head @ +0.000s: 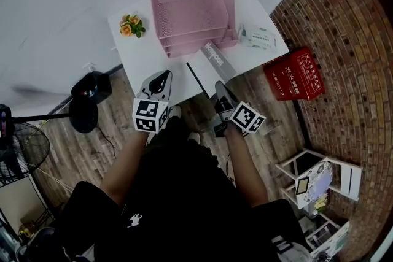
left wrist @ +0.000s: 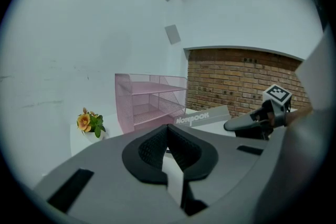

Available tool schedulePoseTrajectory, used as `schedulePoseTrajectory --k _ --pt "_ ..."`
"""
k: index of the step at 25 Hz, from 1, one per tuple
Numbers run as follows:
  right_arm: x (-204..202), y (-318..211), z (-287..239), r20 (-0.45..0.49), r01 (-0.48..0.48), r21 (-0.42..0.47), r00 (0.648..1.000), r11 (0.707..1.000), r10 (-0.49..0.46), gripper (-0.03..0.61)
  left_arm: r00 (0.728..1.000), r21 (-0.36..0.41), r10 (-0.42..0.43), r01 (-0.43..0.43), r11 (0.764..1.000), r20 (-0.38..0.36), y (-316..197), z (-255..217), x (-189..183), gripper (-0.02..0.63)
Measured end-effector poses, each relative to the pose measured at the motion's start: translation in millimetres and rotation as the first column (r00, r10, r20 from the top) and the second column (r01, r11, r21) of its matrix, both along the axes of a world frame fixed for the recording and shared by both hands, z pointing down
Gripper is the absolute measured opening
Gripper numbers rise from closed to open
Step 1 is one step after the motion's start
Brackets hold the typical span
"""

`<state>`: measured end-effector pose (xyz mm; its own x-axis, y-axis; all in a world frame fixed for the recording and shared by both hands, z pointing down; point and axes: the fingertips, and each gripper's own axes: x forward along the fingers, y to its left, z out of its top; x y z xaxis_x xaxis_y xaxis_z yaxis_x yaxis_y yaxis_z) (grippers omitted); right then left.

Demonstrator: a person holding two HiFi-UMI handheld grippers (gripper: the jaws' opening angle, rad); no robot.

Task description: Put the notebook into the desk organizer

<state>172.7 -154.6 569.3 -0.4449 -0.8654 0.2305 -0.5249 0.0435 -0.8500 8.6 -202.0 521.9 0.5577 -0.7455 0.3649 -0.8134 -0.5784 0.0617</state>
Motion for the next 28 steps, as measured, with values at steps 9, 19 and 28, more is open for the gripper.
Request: schedulePoseTrajectory --k 9,19,28 --pt "-13 -16 -14 0.133 -0.013 0.031 0.991 0.999 0.008 0.011 1.000 -0.003 0.002 -0.002 1.000 -0.001 -4 0 -3 0.003" --pt "-21 -30 -15 0.250 -0.029 0.051 0.968 0.998 0.016 0.011 1.000 -0.001 -0.014 0.014 1.000 0.016 -7 -1 -11 0.003" --pt "-22 -46 11 0.337 -0.096 -0.006 0.937 0.995 0.092 0.011 0.999 -0.004 -0.016 0.016 1.000 0.044 -6 4 -17 0.003"
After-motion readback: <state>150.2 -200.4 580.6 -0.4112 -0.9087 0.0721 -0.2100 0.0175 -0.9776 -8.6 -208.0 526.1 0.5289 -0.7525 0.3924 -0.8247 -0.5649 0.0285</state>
